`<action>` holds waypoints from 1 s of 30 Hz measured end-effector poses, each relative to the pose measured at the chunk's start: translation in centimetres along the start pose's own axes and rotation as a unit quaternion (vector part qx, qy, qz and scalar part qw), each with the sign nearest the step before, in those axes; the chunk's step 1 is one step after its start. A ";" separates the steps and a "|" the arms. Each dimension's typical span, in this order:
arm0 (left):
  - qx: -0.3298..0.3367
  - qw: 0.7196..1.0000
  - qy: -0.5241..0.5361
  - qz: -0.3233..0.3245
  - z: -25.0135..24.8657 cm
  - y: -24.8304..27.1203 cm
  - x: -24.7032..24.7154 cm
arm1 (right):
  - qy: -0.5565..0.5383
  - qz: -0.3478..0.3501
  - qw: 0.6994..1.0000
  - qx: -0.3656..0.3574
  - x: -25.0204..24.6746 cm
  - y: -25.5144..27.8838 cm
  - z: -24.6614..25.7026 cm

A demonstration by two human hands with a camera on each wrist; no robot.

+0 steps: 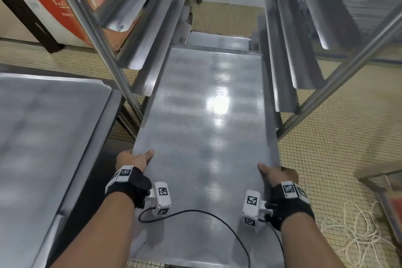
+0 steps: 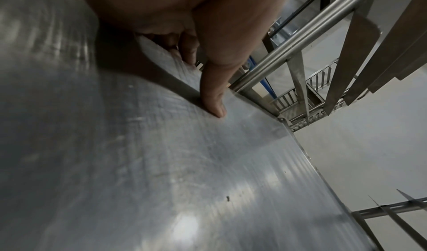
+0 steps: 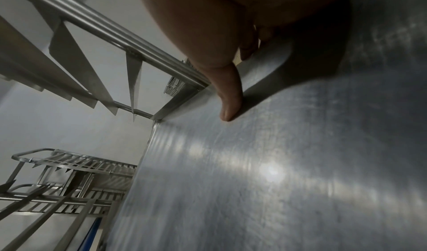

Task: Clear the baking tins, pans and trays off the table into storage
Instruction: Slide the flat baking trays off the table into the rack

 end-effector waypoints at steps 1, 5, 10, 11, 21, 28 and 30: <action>0.001 1.000 0.005 -0.004 -0.6 -0.2 0.3 | 0.000 -0.002 1.000 -0.004 0.2 -0.4 0.5; 0.003 1.000 0.011 -0.009 -2.5 -1.6 1.6 | 0.008 0.000 1.000 -0.007 1.5 -2.3 2.1; 0.010 1.000 -0.021 -0.016 -5.3 -4.1 2.9 | 0.022 -0.024 0.999 -0.027 3.3 -4.2 4.9; 0.008 0.999 -0.034 -0.019 -5.9 -4.5 3.0 | 0.023 -0.026 0.999 -0.029 3.6 -4.6 5.4; -0.013 0.998 -0.054 -0.005 -10.2 -8.3 4.3 | 0.044 -0.032 0.998 -0.031 5.9 -7.3 8.9; 0.002 0.995 -0.095 0.009 -10.9 -7.6 4.1 | 0.117 -0.014 0.991 -0.056 6.3 -8.0 9.1; 0.020 0.990 -0.134 0.033 -10.8 -7.1 3.6 | 0.128 -0.014 0.989 -0.073 6.1 -7.5 8.9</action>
Point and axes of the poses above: each hand's wrist, its own y-axis away from the middle knuckle, its own x-axis out of the palm, z = x × y, the point moved 3 cm from there along -y, towards the middle knuckle, and after that the axes turned 9 degrees about -y, right-handed, at the moved point
